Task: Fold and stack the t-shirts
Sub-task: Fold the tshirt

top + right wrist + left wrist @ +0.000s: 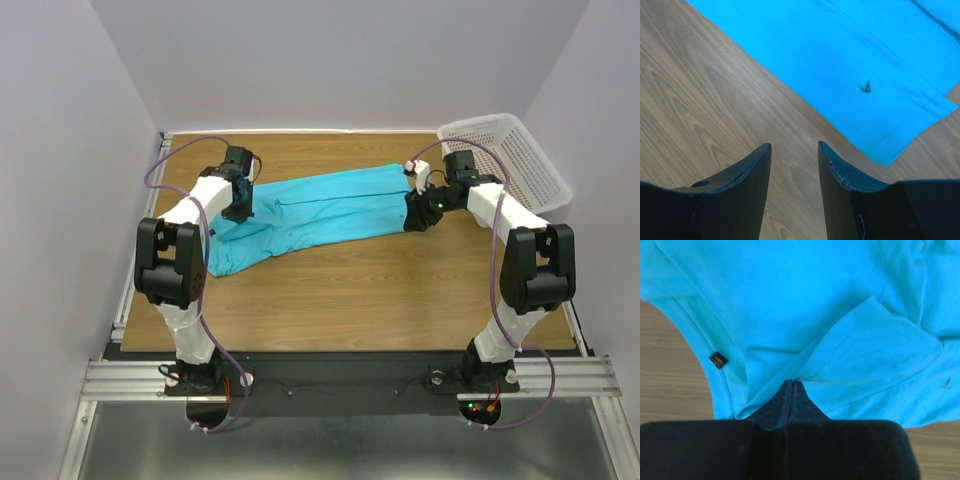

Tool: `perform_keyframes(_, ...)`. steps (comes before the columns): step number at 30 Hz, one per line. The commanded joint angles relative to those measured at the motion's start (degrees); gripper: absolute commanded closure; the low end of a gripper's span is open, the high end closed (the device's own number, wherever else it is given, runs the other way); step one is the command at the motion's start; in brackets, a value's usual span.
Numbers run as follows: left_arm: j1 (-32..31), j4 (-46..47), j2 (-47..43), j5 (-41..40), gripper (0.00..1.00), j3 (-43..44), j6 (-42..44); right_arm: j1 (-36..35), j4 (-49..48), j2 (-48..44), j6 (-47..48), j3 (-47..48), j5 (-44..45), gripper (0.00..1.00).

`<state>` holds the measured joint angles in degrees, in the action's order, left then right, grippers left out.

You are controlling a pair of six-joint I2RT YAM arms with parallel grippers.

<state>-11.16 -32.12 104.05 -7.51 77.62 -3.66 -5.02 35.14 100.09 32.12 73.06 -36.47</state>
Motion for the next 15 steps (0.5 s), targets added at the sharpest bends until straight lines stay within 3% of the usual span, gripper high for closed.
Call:
perform_keyframes(1,-0.1,-0.8,2.7,-5.6,1.00,4.8,1.2,0.3,-1.6,-1.8,0.6,-0.2,-1.1,0.52)
perform_keyframes(10,-0.1,-0.8,7.7,-9.5,0.99,9.2,2.2,0.4,-1.6,-1.7,0.8,-0.2,-1.2,0.52)
perform_keyframes(15,-0.4,-0.2,9.2,-10.2,0.91,11.5,3.1,0.4,-1.6,-1.6,0.8,-0.4,-1.3,0.52)
